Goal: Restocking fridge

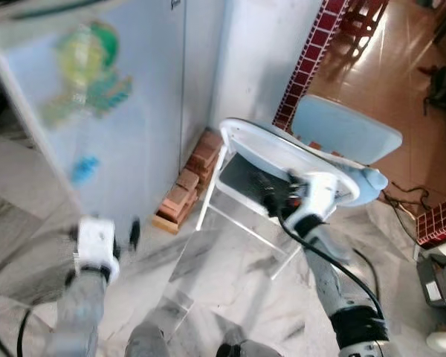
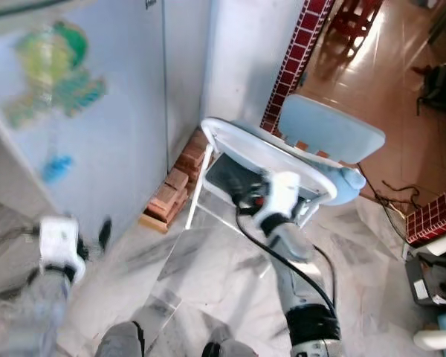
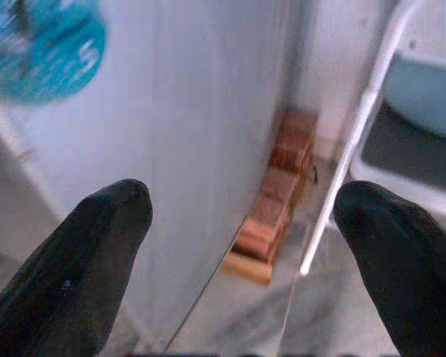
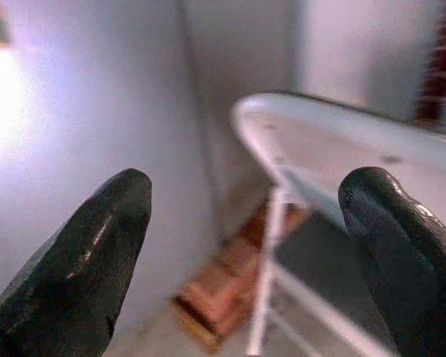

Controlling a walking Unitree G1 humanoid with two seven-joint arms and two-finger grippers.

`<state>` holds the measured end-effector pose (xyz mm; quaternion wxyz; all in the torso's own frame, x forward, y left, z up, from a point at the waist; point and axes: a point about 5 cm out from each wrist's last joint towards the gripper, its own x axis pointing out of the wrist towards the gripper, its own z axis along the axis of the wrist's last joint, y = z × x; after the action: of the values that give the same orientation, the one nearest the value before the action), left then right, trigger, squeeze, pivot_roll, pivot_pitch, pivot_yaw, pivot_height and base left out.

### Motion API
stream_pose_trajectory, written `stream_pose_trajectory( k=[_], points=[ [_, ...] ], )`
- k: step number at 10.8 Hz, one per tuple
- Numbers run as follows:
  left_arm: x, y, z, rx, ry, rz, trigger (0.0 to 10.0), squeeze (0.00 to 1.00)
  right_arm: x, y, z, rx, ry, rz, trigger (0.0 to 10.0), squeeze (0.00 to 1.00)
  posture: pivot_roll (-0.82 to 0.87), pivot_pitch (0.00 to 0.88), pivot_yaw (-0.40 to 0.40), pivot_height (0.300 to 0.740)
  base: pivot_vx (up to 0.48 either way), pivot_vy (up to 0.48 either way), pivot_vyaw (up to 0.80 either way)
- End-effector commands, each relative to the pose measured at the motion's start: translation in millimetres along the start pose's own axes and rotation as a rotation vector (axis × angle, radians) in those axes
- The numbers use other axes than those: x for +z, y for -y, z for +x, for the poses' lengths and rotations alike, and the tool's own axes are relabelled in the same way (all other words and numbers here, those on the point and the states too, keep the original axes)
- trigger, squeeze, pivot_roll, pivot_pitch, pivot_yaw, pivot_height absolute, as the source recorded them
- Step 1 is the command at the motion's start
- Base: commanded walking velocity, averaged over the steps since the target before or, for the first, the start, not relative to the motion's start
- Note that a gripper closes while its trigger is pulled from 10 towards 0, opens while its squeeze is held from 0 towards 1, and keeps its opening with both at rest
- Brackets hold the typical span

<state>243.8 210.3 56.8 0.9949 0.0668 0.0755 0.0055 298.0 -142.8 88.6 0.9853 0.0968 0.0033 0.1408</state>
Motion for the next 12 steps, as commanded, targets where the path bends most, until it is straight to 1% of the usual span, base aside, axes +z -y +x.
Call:
stream_pose_trajectory(
  k=[1,2,3,5,6,8,9,10,12],
  points=[
    [-1,-2.8,0.1,0.011,-0.015,-0.031,10.0,0.0,-4,12.1,-7.0,-0.076,-0.007,-0.038,10.0,0.0,0.17,0.053,-0.109,0.74,0.0,0.0,0.0],
    [10,0.9,5.7,0.011,0.02,-0.066,10.0,0.0,-9,17.2,-11.6,-0.139,-0.002,-0.059,10.0,0.0,0.15,0.05,-0.102,0.74,0.0,0.0,0.0],
    [14,8.5,9.8,-0.002,0.032,-0.079,10.0,0.0,-11,18.3,-12.9,-0.168,0.006,-0.079,10.0,0.0,0.15,0.046,-0.103,0.74,0.0,0.0,0.0],
    [8,16.9,11.3,-0.022,0.01,-0.083,10.0,0.0,-11,13.9,-9.8,-0.169,0.014,-0.087,10.0,0.0,0.14,0.037,-0.099,0.74,0.0,0.367,0.0],
    [9,17.2,11.6,-0.022,0.007,-0.087,10.0,0.0,-12,14.7,-9.3,-0.177,0.016,-0.085,10.0,0.0,0.14,0.036,-0.099,0.74,0.0,0.48,0.0],
    [14,15.2,12.0,-0.004,0.031,-0.089,10.0,0.0,-7,24.4,-10.4,-0.239,0.05,-0.061,10.0,0.0,0.13,0.035,-0.09,0.74,0.0,0.48,0.0],
    [13,16.2,11.8,-0.005,0.028,-0.089,10.0,0.0,-7,26.7,-11.2,-0.245,0.047,-0.056,10.0,0.0,0.13,0.035,-0.09,0.74,0.0,0.48,0.0],
    [11,19.0,12.4,-0.008,0.023,-0.09,10.0,0.0,-9,29.6,-11.1,-0.257,0.032,-0.027,10.0,0.0,0.13,0.033,-0.093,0.74,0.0,0.48,0.0],
    [14,19.2,14.6,-0.004,0.037,-0.093,10.0,0.0,-6,30.4,-7.4,-0.253,0.039,-0.041,10.0,0.0,0.13,0.033,-0.093,0.74,0.0,0.48,0.0]
  ],
)
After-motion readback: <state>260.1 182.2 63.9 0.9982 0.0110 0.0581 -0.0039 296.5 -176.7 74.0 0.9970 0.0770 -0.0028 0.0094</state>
